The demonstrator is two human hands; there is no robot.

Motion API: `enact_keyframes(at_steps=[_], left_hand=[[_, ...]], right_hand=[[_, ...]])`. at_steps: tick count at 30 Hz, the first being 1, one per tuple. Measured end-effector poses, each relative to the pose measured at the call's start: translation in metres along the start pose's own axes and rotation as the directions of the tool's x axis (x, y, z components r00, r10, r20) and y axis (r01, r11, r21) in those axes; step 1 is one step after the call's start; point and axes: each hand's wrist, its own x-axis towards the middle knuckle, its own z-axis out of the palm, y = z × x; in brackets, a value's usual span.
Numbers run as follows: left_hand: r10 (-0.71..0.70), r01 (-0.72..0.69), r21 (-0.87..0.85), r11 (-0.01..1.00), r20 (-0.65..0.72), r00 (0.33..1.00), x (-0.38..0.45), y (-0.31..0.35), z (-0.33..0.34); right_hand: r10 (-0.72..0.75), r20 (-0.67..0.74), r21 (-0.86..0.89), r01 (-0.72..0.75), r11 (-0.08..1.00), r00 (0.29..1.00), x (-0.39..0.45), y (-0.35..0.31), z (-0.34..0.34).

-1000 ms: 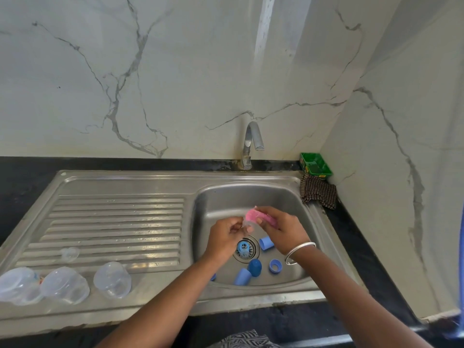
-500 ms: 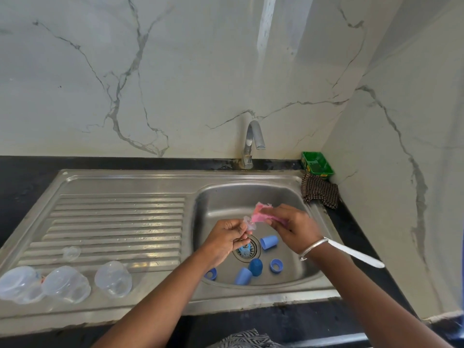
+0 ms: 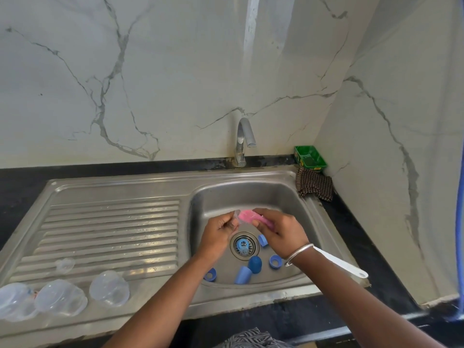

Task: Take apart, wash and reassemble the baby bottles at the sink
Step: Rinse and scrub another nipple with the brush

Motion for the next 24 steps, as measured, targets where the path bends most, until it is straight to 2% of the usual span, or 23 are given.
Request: enact_keyframes(at_steps=[2, 4, 7, 10, 13, 16, 19, 24], left_hand=[[-0.070, 0.070, -0.045, 0.997, 0.001, 0.998, 0.001, 0.000, -0.001], [-0.119, 0.121, -0.090, 0.989, 0.033, 0.992, 0.000, 0.003, 0.001], [-0.154, 0.164, -0.126, 0.978, 0.084, 0.984, -0.002, 0.005, 0.005], [-0.197, 0.215, -0.179, 0.960, 0.111, 0.974, -0.004, 0.008, 0.005], [-0.265, 0.291, -0.237, 0.927, 0.137, 0.955, -0.006, 0.011, 0.007], [-0.304, 0.336, -0.242, 0.910, 0.159, 0.939, -0.009, 0.013, 0.013], [-0.276, 0.295, -0.209, 0.933, 0.112, 0.954, -0.010, 0.013, 0.018], [-0.067, 0.069, -0.037, 0.997, 0.048, 0.997, -0.008, 0.007, 0.016]], right_hand=[[0.032, -0.047, 0.030, -0.030, 0.999, 0.998, 0.003, -0.001, -0.003], [-0.003, -0.072, -0.020, 0.002, 1.000, 0.997, 0.004, -0.003, -0.004], [-0.198, -0.043, -0.211, 0.185, 0.960, 0.979, 0.003, -0.004, -0.002], [-0.317, 0.052, -0.318, 0.316, 0.894, 0.947, 0.005, 0.000, -0.004], [-0.357, 0.133, -0.204, 0.378, 0.903, 0.925, 0.009, 0.004, -0.010], [-0.348, 0.187, -0.093, 0.370, 0.925, 0.919, 0.014, 0.011, -0.015], [-0.331, 0.191, -0.108, 0.355, 0.929, 0.924, 0.015, 0.010, -0.017], [-0.179, 0.127, 0.000, 0.180, 0.984, 0.976, 0.008, -0.002, -0.009]])
